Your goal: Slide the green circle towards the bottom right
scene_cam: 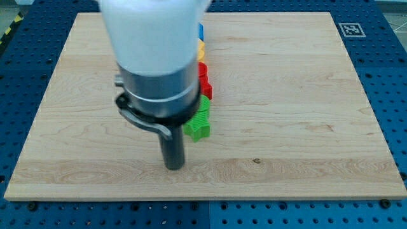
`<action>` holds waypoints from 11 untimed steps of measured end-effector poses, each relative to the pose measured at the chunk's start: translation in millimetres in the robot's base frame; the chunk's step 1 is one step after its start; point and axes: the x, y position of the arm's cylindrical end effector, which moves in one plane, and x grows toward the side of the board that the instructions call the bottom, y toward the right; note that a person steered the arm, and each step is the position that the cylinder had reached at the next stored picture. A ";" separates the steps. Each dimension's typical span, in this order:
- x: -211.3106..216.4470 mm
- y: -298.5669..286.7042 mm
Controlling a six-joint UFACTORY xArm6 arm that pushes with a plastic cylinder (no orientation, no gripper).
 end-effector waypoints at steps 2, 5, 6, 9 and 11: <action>-58.9 -16.8; -104.8 0.7; -104.4 21.6; -75.5 103.1; -42.7 124.3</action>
